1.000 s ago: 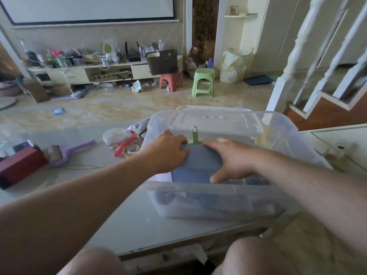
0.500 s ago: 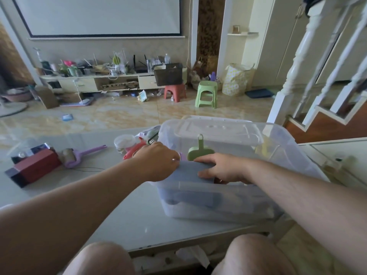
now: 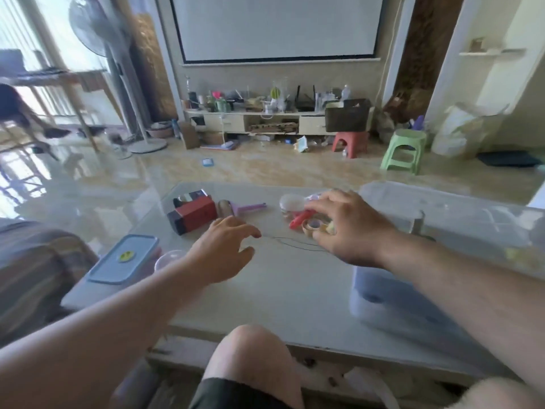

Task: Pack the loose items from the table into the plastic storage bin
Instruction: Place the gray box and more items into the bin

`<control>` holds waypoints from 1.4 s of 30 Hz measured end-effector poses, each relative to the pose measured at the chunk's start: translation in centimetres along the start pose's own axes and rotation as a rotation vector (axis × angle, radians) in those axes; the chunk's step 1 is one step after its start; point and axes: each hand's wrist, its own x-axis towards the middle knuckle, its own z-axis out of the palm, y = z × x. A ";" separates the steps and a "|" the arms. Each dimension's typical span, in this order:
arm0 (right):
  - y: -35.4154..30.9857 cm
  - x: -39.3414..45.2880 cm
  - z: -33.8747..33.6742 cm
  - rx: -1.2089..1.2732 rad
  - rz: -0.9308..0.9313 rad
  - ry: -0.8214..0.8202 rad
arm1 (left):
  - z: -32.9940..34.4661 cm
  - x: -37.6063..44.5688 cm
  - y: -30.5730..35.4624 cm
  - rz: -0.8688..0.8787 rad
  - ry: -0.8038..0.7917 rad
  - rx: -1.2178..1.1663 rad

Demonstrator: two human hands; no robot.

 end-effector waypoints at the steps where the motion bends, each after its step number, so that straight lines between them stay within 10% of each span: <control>1: -1.5 1.0 1.3 -0.002 -0.023 -0.024 | 0.2 -1.4 -2.3 -0.061 -0.024 0.020; 10: -8.4 8.1 15.2 0.098 0.062 -0.415 | 3.9 -5.2 -15.1 -0.427 -0.175 0.038; 25: -5.1 12.5 25.7 0.678 0.310 -0.521 | 12.8 0.1 -16.2 -0.195 0.009 -0.334; 35: -5.2 10.2 8.9 0.738 0.306 -0.102 | 3.5 2.9 -4.8 -0.021 0.250 -0.407; 42: 7.6 1.2 -7.9 0.818 0.401 0.205 | -1.3 9.7 14.3 0.131 0.077 -0.827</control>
